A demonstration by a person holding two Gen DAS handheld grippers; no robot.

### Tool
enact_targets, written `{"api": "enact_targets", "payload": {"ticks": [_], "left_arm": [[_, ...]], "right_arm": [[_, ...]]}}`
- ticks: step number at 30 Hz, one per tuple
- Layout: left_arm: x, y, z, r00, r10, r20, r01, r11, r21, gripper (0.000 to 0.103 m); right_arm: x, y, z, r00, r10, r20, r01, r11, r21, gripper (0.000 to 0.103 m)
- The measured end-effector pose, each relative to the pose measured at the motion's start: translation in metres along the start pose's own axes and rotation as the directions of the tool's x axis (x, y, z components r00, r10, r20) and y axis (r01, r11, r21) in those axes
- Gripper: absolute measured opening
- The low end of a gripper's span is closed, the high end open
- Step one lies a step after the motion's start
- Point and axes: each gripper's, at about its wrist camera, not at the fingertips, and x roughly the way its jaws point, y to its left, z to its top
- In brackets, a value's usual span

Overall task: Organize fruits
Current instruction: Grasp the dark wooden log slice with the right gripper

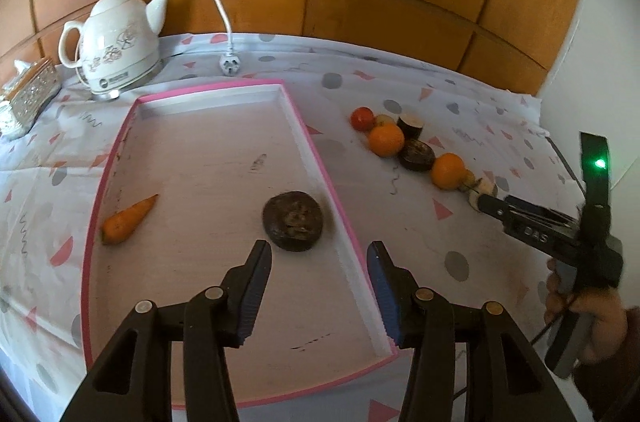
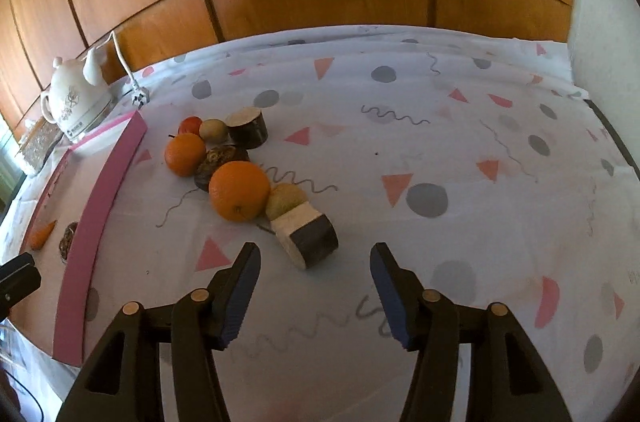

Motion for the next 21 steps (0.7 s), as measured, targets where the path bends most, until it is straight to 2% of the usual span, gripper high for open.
{"api": "enact_targets", "payload": {"ticks": [8, 9, 11, 12, 18, 21], "left_arm": [[0.004, -0.013, 0.003, 1.0, -0.017, -0.012, 0.017, 0.999, 0.03, 0.051], [0.004, -0.015, 0.003, 1.0, -0.02, -0.012, 0.021, 0.999, 0.035, 0.051], [0.005, -0.02, 0.004, 0.999, -0.028, -0.015, 0.029, 0.999, 0.046, 0.051], [0.006, -0.022, 0.004, 0.999, -0.033, -0.016, 0.034, 0.998, 0.05, 0.051], [0.01, -0.036, 0.011, 0.998, -0.059, -0.018, 0.06, 0.996, 0.06, 0.051], [0.015, -0.046, 0.014, 0.998, -0.065, -0.026, 0.067, 0.995, 0.074, 0.051]], "right_arm": [[0.016, 0.004, 0.007, 1.0, 0.001, -0.002, -0.001, 0.998, -0.065, 0.056], [0.017, 0.005, 0.007, 1.0, 0.006, -0.001, -0.006, 0.997, -0.071, 0.045], [0.018, 0.006, 0.007, 1.0, 0.003, -0.007, -0.003, 0.996, -0.086, 0.03], [0.018, 0.005, 0.007, 1.0, 0.003, -0.007, -0.004, 0.996, -0.085, 0.026], [0.01, -0.006, 0.0, 1.0, -0.018, 0.015, 0.018, 0.999, -0.04, 0.026], [0.007, -0.011, -0.003, 0.997, -0.063, 0.033, 0.064, 0.997, -0.032, 0.026]]}}
